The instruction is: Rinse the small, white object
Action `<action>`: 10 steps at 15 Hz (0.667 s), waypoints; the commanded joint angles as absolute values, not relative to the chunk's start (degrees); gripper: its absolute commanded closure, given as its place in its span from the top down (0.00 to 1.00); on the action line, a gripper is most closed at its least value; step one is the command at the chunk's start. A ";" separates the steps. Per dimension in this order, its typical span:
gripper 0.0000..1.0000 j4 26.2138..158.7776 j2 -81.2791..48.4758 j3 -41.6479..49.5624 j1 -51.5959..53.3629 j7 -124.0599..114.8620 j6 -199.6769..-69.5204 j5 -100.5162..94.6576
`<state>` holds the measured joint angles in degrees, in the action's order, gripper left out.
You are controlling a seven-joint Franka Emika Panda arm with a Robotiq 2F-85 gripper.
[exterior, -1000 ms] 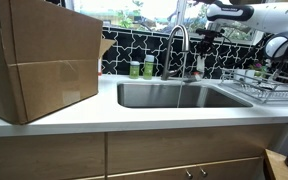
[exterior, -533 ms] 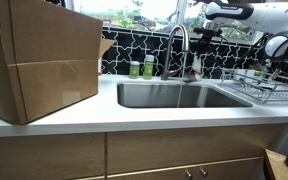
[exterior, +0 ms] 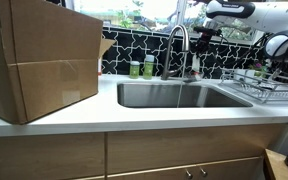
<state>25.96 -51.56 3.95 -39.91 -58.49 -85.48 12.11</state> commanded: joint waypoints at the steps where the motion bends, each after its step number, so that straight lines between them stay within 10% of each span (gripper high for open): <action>1: 0.02 27.90 -49.95 2.92 -40.54 -57.64 -83.23 13.35; 10: 0.02 26.43 -51.22 6.92 -39.41 -61.38 -90.60 8.66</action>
